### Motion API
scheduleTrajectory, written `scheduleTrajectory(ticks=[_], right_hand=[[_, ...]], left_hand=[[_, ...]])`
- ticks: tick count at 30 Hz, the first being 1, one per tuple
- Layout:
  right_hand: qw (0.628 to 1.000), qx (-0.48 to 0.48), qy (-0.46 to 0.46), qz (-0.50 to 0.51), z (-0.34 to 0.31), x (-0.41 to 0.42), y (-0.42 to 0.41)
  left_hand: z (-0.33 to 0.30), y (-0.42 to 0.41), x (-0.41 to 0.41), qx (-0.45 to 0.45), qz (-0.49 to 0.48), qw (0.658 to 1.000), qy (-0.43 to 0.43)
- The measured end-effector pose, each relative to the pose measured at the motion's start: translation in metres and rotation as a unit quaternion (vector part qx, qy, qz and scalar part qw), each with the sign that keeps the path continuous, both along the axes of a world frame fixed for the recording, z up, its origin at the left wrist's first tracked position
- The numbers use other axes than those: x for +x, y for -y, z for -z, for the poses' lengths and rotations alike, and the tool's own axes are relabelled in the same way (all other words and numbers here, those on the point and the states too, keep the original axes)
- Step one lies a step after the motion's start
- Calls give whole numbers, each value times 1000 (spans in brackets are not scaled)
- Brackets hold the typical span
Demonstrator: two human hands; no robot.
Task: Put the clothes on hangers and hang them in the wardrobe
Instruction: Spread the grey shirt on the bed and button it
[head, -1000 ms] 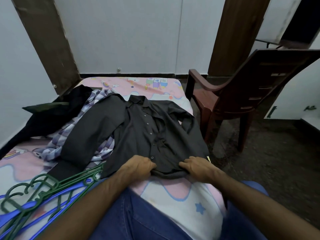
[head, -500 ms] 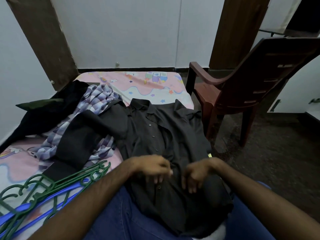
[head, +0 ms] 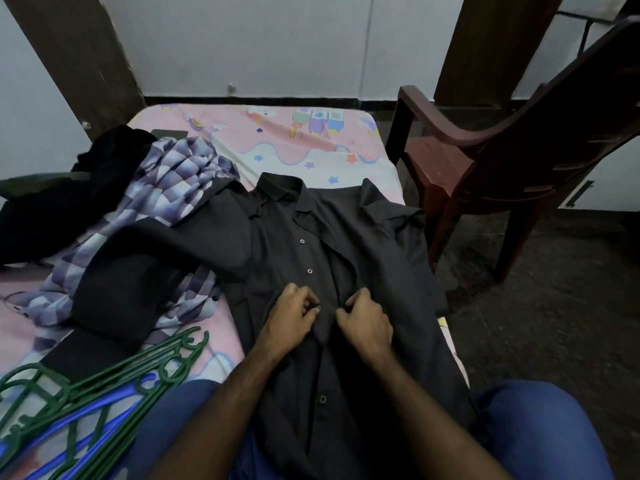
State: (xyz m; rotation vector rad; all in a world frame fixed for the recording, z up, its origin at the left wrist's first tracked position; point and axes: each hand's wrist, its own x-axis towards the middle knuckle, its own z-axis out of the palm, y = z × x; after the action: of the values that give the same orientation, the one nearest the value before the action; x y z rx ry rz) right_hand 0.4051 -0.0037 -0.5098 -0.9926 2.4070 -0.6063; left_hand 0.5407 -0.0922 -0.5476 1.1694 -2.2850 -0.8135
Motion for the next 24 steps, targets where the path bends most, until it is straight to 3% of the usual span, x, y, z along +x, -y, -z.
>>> scheduleTrajectory(ticks=[3,10,12,16,24], right_hand=[[989,-74,122,31,10,-16,-4],[921,-173,343,61,11,-21,-9],[928,-171,330,34,7,-18,0],[962,-137,236,-8,3,-9,19],[945,-160,286,-5,23,-2,22]], left_hand=[[1,0,-1,7,0,1000,-1],[-3,-2,-5,5,-35,999,14],[-4,-1,-6,11,-45,999,4],[-7,1,-4,127,-87,985,-82],[-9,3,-2,246,-98,949,-169]])
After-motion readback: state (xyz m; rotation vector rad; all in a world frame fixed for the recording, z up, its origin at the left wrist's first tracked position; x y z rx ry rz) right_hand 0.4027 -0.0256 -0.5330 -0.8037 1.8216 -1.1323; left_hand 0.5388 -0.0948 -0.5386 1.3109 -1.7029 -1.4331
